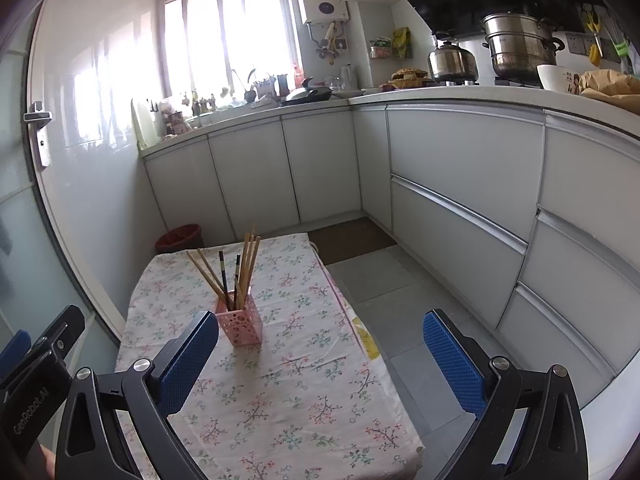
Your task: Organize utensils
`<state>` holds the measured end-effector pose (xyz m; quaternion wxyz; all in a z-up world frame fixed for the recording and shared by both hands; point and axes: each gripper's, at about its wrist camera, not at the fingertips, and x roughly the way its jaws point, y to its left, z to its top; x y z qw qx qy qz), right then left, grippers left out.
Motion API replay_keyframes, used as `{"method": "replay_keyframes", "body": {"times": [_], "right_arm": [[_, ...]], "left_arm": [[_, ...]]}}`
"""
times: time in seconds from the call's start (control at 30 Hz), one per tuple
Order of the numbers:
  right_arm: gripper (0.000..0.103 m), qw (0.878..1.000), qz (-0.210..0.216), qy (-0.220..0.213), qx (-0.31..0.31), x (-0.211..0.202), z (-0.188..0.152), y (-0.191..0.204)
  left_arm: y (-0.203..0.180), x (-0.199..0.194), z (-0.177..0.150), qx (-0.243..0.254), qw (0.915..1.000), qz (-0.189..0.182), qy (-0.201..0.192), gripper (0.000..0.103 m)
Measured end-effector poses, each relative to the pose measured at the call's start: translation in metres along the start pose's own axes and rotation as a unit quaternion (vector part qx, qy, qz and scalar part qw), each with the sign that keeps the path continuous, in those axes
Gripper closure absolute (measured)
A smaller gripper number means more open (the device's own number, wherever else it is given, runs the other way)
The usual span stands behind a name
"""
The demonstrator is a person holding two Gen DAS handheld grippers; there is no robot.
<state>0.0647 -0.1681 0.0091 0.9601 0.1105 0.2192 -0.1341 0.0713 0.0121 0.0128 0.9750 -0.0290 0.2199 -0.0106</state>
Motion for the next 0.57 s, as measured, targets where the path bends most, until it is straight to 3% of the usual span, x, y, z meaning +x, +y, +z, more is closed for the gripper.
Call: {"method": "replay_keyframes", "body": {"times": [0.57], "right_arm": [[0.000, 1.000, 0.006, 0.001, 0.003, -0.0016, -0.0001, 0.0007]], "left_arm": [[-0.0012, -0.0012, -0.0012, 0.004, 0.9999, -0.004, -0.014, 0.006]]}}
